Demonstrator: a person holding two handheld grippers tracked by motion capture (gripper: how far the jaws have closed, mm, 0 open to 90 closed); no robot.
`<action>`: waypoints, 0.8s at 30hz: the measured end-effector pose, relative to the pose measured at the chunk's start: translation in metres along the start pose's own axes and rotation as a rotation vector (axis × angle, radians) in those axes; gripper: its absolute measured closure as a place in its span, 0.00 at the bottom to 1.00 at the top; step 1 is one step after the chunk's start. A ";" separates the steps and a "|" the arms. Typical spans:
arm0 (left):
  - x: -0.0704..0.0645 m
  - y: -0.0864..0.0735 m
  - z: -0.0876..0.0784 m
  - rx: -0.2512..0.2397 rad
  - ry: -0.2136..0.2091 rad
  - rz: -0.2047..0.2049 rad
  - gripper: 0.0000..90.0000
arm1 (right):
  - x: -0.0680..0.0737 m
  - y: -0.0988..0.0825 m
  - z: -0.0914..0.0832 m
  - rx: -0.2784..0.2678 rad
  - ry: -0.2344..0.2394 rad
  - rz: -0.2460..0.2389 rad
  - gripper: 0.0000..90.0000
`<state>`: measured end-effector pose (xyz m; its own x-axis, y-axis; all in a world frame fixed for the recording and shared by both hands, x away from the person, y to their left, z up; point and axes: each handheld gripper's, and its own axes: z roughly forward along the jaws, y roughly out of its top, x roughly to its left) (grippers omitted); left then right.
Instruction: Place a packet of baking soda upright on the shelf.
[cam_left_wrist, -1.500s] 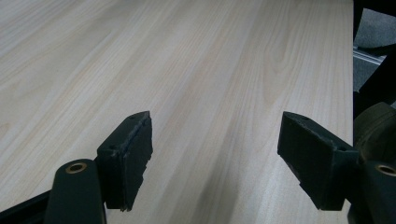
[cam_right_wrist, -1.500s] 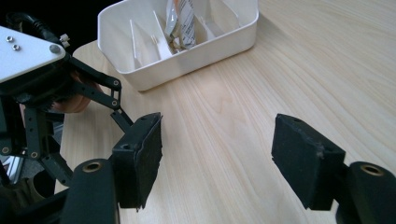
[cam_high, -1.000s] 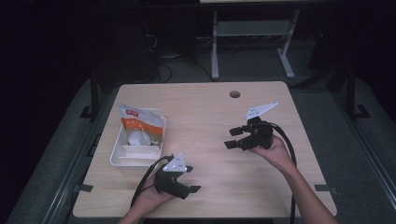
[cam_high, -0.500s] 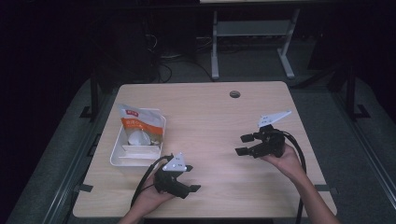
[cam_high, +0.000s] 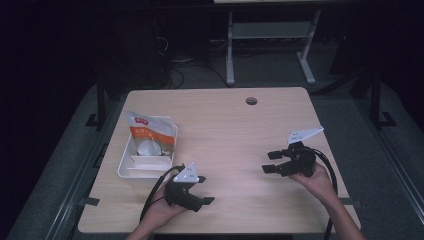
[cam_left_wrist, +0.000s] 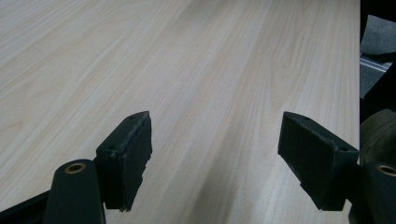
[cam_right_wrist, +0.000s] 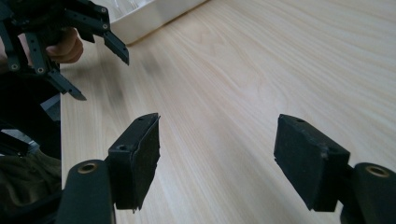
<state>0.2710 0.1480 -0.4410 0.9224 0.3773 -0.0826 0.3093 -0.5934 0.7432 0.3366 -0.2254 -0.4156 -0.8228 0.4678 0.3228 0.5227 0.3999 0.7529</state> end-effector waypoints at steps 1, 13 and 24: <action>0.000 0.000 0.000 0.001 0.000 0.001 0.28 | 0.000 -0.002 -0.001 0.001 0.000 0.002 0.34; 0.001 0.000 0.000 0.001 0.002 -0.007 0.28 | 0.000 -0.033 -0.009 -0.001 -0.008 0.045 0.34; 0.002 0.000 0.001 0.001 0.000 -0.009 0.28 | 0.004 -0.057 -0.013 0.004 -0.011 0.080 0.33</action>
<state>0.2732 0.1485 -0.4416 0.9196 0.3826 -0.0892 0.3177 -0.5906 0.7418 0.3000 -0.2567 -0.4496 -0.7761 0.5071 0.3750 0.5872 0.3641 0.7229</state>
